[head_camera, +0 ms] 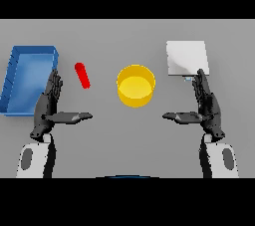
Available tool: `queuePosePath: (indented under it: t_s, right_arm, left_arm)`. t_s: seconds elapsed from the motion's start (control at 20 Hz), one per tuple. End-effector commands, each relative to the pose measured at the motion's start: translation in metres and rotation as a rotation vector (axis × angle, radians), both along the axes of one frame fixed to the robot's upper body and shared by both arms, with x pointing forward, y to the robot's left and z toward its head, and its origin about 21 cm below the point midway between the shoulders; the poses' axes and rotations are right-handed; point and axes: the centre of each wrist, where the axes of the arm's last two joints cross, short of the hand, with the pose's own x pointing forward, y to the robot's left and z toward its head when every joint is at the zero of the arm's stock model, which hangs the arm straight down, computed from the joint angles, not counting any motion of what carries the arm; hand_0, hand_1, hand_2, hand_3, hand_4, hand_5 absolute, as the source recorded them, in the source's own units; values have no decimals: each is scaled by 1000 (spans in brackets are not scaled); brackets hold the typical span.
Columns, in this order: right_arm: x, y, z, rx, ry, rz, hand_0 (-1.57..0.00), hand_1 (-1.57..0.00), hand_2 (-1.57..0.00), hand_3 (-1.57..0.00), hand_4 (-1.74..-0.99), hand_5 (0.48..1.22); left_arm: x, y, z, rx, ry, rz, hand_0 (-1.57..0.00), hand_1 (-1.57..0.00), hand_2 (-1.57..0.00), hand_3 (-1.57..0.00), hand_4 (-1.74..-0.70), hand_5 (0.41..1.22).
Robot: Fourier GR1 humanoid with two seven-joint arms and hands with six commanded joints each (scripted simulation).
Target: Pick up the red beaker and tilt it to pour out 1 green nut into yellow bowl. Pick up the yellow bowl and place it on the metallic measuring scale.
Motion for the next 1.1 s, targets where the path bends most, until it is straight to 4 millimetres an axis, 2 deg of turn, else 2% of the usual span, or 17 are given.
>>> queuePosePath:
  t_s: [0.0,0.25,0.3,0.4,0.6,0.7,0.85,1.05]
  right_arm:
    - [0,0,0,1,0,-1,1,1,1,1,-1128,660]
    - [1,3,-2,-3,11,2,1,1,1,1,-1128,660]
    - [-8,4,2,-129,-93,21,1,1,1,1,-1128,660]
    - [-20,14,1,-256,-160,52,1,1,1,1,-1127,664]
    - [-25,15,2,-307,-151,47,1,1,1,1,-1112,659]
    - [-27,19,4,-290,-159,59,1,1,1,1,-1121,658]
    - [-27,13,10,-304,-150,46,1,1,1,1,-1130,650]
    - [-24,15,11,-254,-152,52,1,1,1,1,-1182,655]
  left_arm:
    - [1,1,0,0,1,2,1,1,1,1,-1093,623]
    - [5,10,0,3,6,2,1,1,1,1,-1093,623]
    - [-5,11,1,70,-31,-11,1,1,1,1,-1093,623]
    - [-20,9,6,144,-68,-25,1,1,1,1,-1094,618]
    - [-21,4,14,185,-32,-34,1,1,1,1,-1096,616]
    - [-18,-1,9,199,0,-43,1,1,1,1,-1090,612]
    - [-1,-2,4,226,-13,-55,1,1,1,1,-1106,623]
    - [24,-7,-6,226,-22,-55,1,1,1,1,-1147,636]
